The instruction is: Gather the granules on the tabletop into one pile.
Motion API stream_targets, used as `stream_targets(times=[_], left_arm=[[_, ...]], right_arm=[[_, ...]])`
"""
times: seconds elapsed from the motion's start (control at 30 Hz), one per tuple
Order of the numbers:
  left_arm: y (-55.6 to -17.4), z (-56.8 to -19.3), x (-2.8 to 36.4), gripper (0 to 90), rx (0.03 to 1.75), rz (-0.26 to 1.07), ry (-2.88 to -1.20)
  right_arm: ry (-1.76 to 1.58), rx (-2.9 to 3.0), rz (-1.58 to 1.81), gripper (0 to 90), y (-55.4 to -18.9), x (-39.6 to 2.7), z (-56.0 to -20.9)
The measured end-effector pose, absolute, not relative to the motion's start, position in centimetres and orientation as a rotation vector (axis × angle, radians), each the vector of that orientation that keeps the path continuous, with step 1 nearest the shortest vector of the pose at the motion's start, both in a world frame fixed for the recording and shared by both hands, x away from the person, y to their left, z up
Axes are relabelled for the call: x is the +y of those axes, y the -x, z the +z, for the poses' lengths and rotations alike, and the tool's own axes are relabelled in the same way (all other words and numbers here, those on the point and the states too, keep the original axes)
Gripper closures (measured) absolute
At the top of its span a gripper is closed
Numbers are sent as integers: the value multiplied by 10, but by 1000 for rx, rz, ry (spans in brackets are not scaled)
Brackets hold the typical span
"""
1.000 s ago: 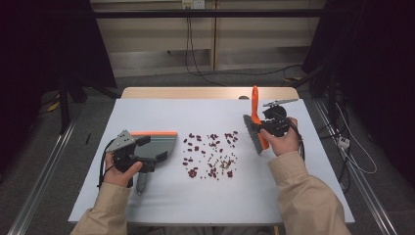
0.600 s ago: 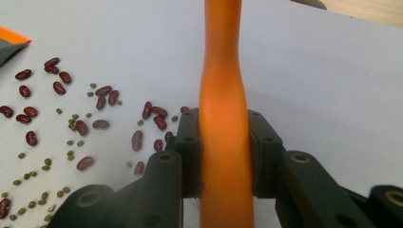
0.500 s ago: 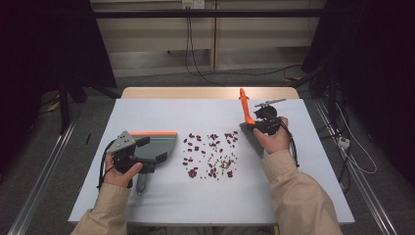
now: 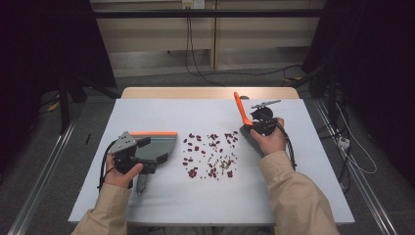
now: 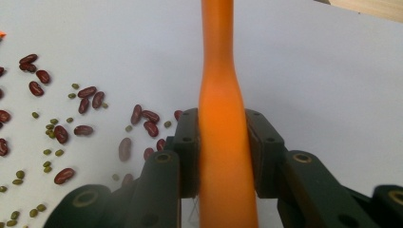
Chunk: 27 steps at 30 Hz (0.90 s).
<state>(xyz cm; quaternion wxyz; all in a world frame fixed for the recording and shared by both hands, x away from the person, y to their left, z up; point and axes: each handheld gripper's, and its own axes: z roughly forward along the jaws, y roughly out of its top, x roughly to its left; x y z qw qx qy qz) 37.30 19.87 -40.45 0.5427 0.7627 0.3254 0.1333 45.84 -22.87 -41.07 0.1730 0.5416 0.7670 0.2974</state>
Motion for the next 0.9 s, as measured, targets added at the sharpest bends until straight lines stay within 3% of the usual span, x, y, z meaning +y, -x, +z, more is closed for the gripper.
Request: stream_targets(times=[0.17,0.4,0.7,0.9], left_arm=[[-373,-404,198,61,772,316,-1809],[-373,-405,199,61,773,318,-1812],[-373,-404,198,61,775,322,-1807],[-373,-405,198,62,773,324,-1807]], right_arm=[[-1549,2169,875,590,-457,-232,-410],[-1539,2138,916,525,-445,-239,-405],[-1541,2109,885,527,-424,-244,-400],[-1512,2129,863,613,-424,-245,-405]])
